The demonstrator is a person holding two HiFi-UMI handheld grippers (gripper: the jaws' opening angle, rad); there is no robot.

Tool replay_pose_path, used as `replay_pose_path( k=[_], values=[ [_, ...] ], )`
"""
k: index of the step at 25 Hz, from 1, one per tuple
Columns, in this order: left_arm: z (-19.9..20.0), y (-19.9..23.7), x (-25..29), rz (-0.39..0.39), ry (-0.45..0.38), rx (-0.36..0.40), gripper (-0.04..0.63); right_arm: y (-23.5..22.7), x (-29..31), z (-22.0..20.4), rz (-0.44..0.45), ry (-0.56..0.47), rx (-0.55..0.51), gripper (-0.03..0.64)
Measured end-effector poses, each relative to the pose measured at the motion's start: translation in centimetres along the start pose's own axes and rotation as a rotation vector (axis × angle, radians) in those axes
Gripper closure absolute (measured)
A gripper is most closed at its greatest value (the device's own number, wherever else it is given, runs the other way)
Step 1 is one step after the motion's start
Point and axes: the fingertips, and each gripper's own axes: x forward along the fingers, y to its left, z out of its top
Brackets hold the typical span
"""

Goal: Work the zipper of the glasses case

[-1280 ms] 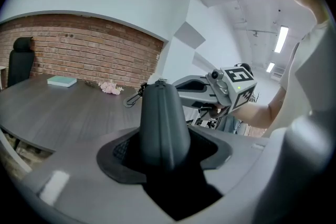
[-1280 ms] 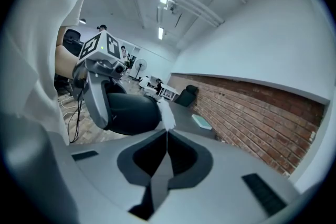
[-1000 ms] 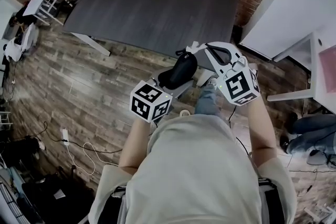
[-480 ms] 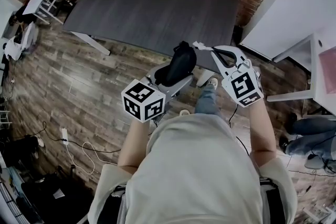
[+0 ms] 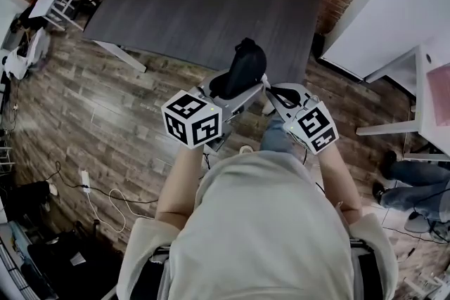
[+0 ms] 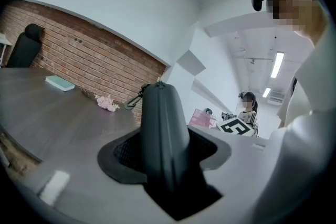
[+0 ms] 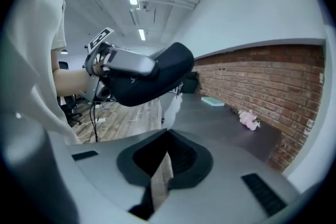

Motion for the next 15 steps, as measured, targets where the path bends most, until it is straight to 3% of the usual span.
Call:
replay_pose_path(
  k=[5, 15],
  values=[
    [0.9, 0.4, 0.8, -0.024, -0.033, -0.046, 0.339, 2.9, 1.0, -0.9, 0.102, 0.007, 0.091, 0.611],
    [3.2, 1.3, 2.2, -0.014, -0.089, -0.044, 0.337, 8.5, 2.6, -0.3, 0.349, -0.014, 0.172, 0.612]
  ],
)
